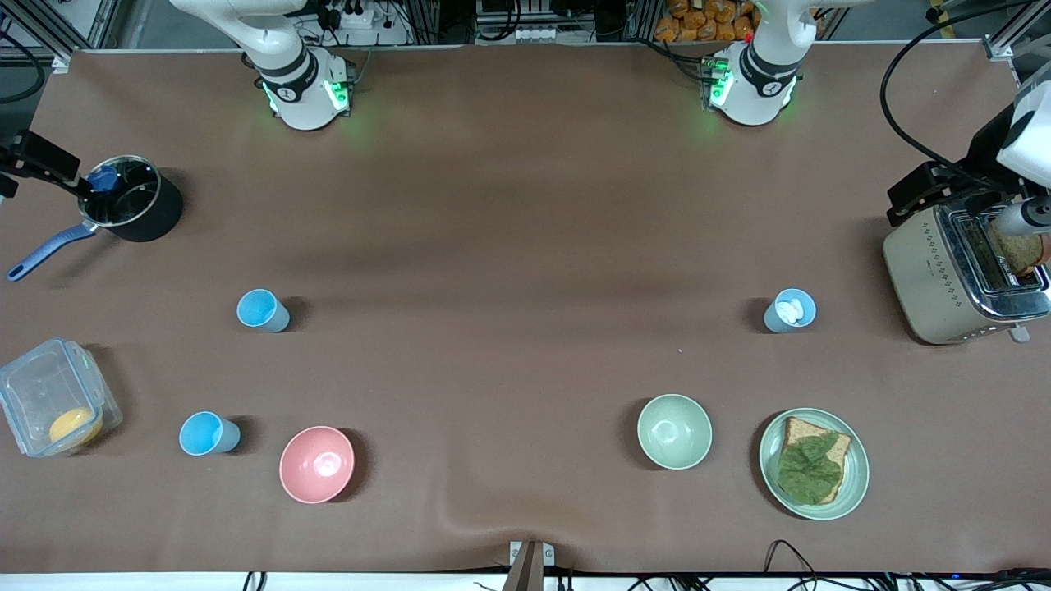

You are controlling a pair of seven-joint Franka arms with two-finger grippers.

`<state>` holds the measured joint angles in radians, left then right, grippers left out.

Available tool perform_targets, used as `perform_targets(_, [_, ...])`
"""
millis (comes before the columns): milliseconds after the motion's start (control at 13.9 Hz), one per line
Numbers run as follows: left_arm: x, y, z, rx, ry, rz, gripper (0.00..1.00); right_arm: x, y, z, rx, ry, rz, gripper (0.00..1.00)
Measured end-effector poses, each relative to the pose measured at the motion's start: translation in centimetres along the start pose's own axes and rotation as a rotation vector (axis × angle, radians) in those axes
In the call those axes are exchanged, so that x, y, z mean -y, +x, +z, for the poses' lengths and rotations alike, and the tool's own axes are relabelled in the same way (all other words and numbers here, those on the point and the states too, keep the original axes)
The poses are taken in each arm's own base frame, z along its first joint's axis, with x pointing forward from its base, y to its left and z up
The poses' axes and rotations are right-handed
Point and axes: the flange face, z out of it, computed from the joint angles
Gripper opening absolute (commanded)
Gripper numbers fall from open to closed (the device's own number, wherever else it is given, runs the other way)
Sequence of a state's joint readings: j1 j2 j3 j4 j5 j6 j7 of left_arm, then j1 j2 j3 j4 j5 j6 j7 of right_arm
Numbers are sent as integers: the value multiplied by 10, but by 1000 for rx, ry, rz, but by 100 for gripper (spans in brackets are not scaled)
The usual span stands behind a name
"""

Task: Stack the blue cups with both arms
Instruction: 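Reach the right gripper and the left gripper toward the two blue cups, then grasp the blue cup with the right gripper while the left gripper grasps the tissue cup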

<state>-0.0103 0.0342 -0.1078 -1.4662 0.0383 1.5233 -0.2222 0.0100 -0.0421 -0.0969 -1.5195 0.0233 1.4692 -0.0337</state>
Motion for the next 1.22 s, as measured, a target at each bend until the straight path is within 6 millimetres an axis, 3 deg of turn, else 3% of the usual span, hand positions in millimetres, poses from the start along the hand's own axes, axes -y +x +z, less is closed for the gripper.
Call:
perform_targets(432, [9,2,10,38,7,15,100,0,1,6,9,0,0,100])
perform_targets(648, [9,16,47,69,10,29,100,-1,2,24,76,1,0,100])
perform_targets(864, [9,32,124,58,4,24,100,0,25,83,194,-1,-18,100])
perform_targets(1224, [26,26,233,67,-1,72,100,-2,79,224,320,-16,-15,100])
